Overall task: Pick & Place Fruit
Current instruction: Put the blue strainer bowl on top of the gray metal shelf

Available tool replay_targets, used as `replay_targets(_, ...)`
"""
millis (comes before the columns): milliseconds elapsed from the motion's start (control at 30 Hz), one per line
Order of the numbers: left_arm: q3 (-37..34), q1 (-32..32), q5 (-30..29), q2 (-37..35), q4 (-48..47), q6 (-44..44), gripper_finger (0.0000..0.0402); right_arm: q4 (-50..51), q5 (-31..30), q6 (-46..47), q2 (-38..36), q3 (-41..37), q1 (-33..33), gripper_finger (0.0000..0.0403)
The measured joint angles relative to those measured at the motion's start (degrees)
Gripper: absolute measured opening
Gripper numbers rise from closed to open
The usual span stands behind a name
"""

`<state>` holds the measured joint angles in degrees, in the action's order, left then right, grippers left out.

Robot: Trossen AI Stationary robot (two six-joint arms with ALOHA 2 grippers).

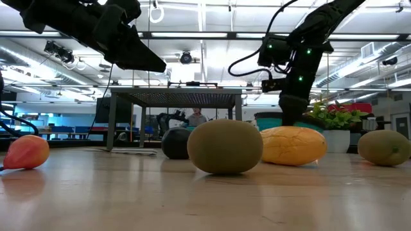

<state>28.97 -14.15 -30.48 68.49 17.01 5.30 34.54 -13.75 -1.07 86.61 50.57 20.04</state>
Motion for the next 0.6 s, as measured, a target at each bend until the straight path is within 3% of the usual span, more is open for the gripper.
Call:
replay_targets(200, 0.00, 0.00, -0.02, 0.00, 0.05, 0.24, 0.0146, 9.50, 0.28, 1.01, -4.40, 6.21, -0.38, 0.0008)
replay_targets(433, 0.00, -0.02, 0.09, 0.00, 0.43, 0.26, 0.0146, 19.00, -7.64, -1.18, -4.50, 18.80, -5.53, 0.0008)
replay_targets(600, 0.00, 0.00, 0.09, 0.00, 0.47, 0.24, 0.0146, 16.47, -10.76, -4.09, -4.48, 26.20, -8.54, 0.0008)
